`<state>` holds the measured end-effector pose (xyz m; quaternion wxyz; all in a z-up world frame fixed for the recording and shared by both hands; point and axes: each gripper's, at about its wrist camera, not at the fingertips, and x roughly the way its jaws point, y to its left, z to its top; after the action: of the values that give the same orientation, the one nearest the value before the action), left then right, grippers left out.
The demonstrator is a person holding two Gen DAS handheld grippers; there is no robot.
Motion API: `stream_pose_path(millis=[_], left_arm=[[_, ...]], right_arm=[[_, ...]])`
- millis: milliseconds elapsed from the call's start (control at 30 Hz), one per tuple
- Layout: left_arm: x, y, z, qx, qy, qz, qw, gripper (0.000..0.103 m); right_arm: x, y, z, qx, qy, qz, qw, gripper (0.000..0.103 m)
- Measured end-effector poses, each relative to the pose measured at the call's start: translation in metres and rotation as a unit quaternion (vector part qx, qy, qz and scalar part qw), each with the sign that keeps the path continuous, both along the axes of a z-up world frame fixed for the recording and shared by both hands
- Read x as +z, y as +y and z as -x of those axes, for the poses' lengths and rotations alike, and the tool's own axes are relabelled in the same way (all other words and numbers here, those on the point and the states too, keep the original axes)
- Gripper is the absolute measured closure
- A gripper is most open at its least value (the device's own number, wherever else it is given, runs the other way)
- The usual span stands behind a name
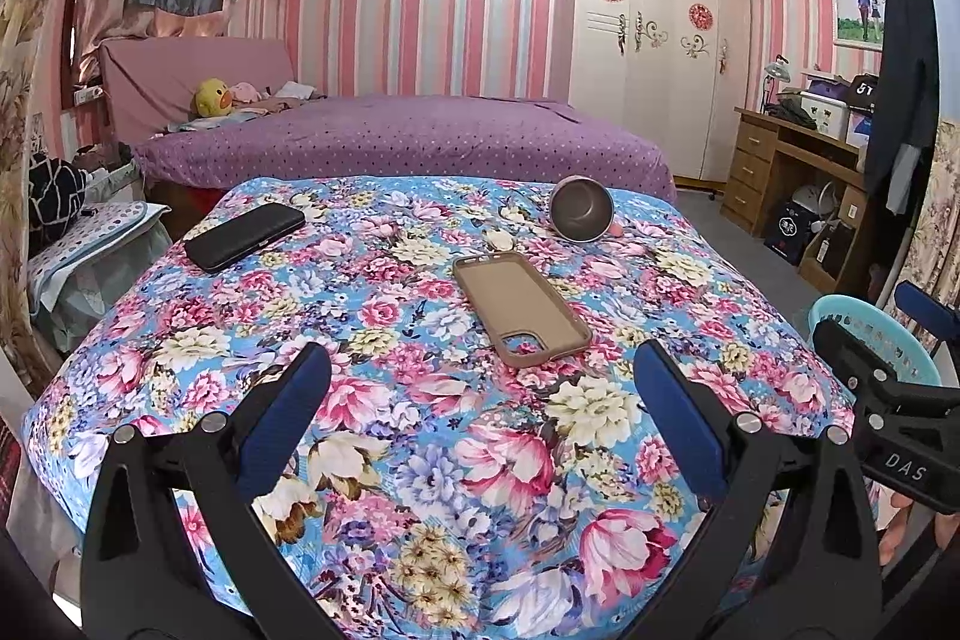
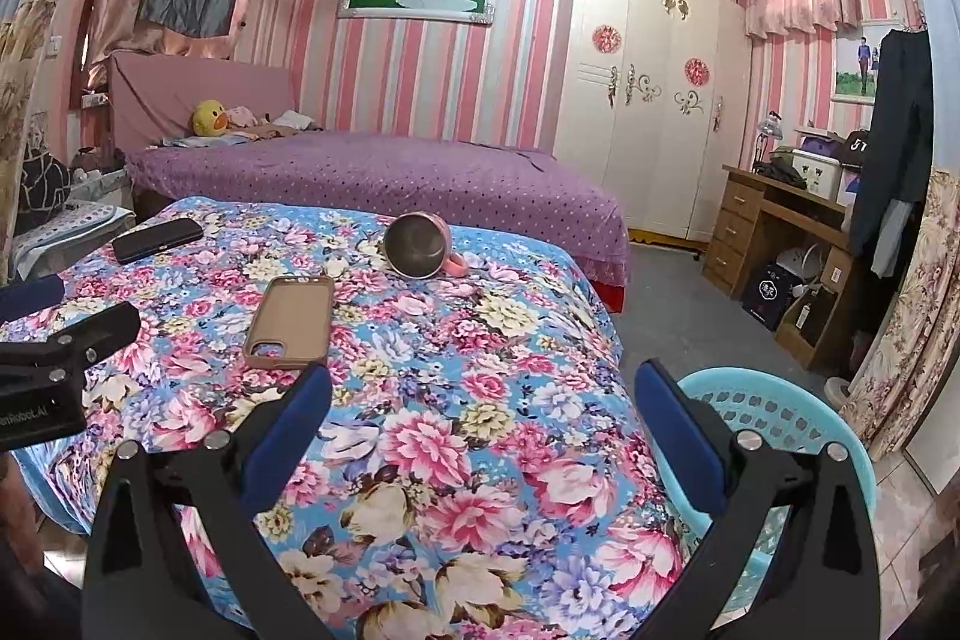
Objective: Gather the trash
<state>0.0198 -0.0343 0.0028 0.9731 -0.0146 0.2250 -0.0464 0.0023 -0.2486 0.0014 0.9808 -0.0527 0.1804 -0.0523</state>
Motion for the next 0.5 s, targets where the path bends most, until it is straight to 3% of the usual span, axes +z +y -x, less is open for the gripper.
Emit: stream_pose_path(millis=[500], left_arm=[[0.0006,-0.0006,0.0006,-0.001,-0.004,0.001,1.0,0.005]], right_arm=[[0.0006,-0.0052,-0.0008,-0.007,-0.002,0.0,1.0,0.005]])
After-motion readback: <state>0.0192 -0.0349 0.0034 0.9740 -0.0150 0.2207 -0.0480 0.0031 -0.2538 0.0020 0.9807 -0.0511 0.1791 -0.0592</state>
